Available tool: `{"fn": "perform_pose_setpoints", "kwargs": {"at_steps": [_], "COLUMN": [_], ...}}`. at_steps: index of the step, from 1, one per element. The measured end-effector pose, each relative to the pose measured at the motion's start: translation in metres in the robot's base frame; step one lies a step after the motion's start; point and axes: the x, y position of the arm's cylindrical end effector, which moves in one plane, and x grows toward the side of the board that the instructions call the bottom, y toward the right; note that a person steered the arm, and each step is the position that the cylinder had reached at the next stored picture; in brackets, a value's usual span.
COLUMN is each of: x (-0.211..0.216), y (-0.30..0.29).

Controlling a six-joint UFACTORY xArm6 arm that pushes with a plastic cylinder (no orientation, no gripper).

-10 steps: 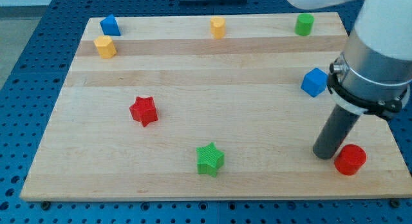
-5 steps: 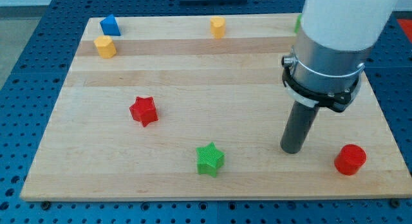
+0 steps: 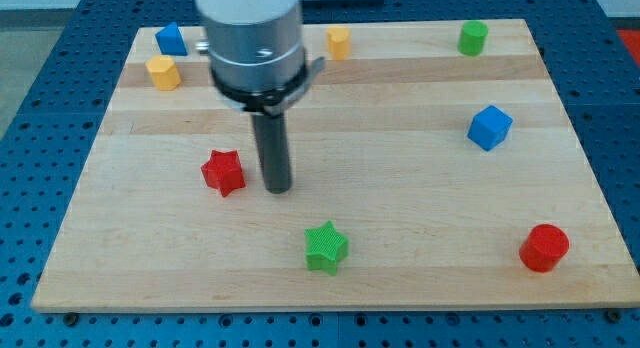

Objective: Slide the red star to the left center

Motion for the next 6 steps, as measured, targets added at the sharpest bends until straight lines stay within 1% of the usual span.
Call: {"fn": "perform_pose_setpoints", "kwargs": {"at_steps": [3, 5, 6], "x": [0.000, -0.025, -0.025], "y": [-0.056, -0.068, -0.079]}}
